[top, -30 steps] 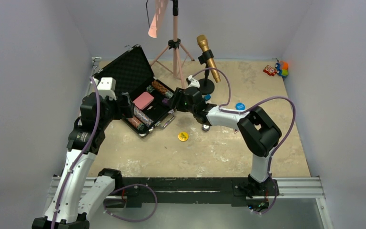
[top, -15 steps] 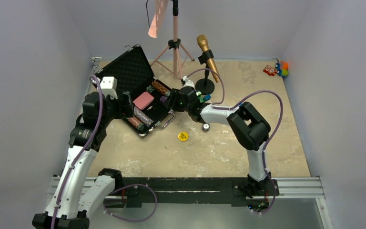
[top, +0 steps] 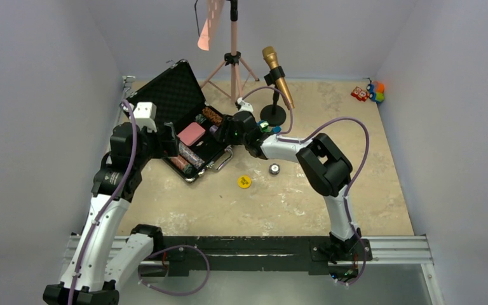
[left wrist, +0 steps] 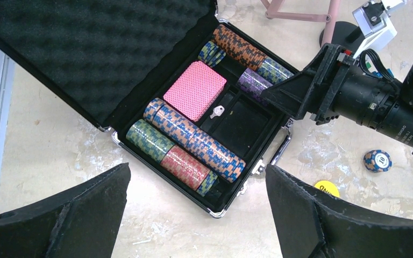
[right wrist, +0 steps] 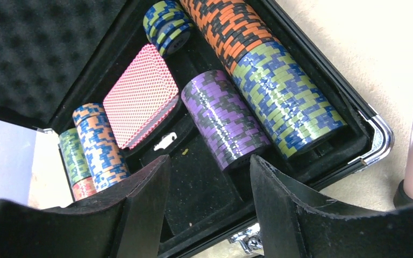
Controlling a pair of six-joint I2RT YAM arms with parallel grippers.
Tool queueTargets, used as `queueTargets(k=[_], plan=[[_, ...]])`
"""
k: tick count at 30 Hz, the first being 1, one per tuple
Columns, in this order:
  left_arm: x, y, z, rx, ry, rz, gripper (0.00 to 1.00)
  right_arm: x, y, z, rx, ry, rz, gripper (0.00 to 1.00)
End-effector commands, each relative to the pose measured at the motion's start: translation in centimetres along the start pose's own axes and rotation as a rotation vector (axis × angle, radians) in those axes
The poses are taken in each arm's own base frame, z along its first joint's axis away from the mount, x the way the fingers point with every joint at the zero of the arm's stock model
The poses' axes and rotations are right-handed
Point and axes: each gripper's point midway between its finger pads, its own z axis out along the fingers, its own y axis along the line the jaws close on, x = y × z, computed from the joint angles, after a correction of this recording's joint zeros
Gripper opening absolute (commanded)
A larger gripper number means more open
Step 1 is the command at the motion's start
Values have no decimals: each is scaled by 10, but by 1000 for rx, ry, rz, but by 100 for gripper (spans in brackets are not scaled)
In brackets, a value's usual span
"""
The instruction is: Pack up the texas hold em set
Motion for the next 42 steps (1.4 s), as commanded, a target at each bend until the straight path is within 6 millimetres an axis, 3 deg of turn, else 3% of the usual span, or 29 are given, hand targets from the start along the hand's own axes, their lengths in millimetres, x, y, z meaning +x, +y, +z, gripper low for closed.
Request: queueTargets(k=[1, 12, 17, 37, 42], plan=[[-14, -6, -4, 26, -56, 2, 99, -22, 12, -8, 4, -59, -28, 62], [-15, -8, -6, 39, -62, -4, 99, -17, 27, 4, -65, -40, 10, 66], [-17, -11, -8, 57, -67, -5, 99, -16, 27, 21, -62, -49, 32, 66], [-16, -11, -7, 54, -61, -4, 99, -32, 47, 66, -104, -103, 49, 66], [-16, -11, -6, 53, -59, -3, 99, -38, 52, 69, -125, -125, 33, 66]])
